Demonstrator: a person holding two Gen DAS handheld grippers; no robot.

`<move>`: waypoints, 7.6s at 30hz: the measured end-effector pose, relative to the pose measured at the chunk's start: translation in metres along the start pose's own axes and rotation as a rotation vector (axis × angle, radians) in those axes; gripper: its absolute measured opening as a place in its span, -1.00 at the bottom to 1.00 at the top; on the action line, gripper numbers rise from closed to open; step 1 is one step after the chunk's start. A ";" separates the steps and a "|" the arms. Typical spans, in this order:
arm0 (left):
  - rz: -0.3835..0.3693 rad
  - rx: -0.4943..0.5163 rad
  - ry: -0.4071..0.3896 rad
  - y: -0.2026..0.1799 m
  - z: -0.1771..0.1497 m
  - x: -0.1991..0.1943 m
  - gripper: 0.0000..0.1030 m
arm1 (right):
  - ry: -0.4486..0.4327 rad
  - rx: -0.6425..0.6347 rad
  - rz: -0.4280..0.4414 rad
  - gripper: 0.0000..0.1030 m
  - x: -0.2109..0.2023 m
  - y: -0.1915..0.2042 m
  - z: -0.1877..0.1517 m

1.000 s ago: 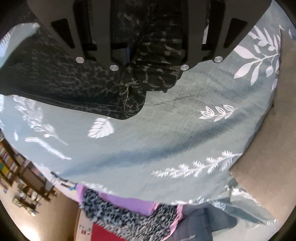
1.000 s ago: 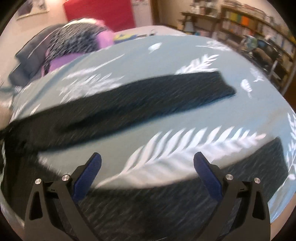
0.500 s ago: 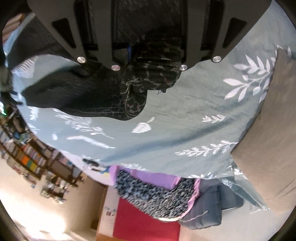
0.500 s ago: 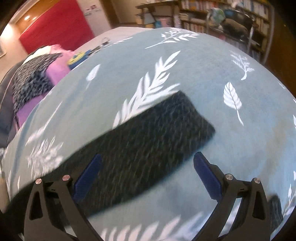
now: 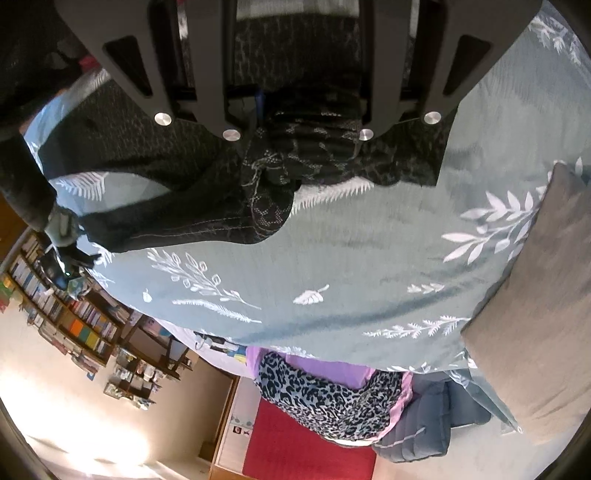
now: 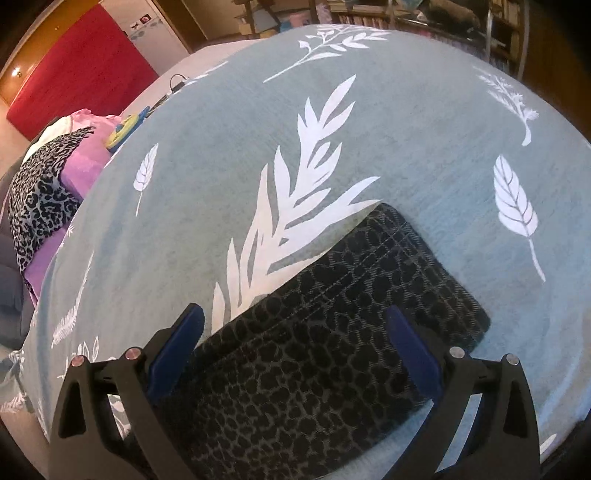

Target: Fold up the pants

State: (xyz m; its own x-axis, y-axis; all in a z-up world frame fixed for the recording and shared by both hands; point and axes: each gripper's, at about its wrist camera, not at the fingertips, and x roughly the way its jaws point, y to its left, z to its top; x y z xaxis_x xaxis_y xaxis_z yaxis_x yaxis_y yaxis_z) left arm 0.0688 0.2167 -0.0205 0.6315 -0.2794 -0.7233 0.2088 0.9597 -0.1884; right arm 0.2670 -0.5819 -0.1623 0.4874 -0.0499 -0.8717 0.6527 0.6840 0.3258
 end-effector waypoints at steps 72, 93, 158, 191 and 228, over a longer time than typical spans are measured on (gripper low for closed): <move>0.089 0.079 0.039 0.067 -0.108 -0.058 0.47 | -0.131 -0.225 0.198 -0.14 -0.212 -0.093 -0.258; 0.042 0.059 0.090 0.080 -0.140 -0.067 0.47 | 0.309 -0.849 0.671 -0.13 -0.171 0.199 -0.415; 0.003 -0.175 0.140 0.124 -0.044 0.013 -0.63 | 0.394 -0.851 0.710 -0.18 -0.093 0.288 -0.408; 0.073 -0.224 0.123 0.106 -0.034 -0.002 -0.71 | 0.290 -1.259 0.636 -0.60 -0.175 0.169 -0.515; 0.057 0.159 0.085 -0.097 -0.003 0.040 -0.43 | 0.053 -0.695 0.489 -0.25 -0.165 0.050 -0.380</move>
State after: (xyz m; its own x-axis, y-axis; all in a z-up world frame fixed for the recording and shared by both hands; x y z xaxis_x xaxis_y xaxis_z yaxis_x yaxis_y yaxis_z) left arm 0.0715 0.1123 -0.0330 0.5820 -0.2149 -0.7843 0.2946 0.9546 -0.0430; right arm -0.0011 -0.2630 -0.1412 0.5826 0.3903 -0.7129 -0.1371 0.9118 0.3871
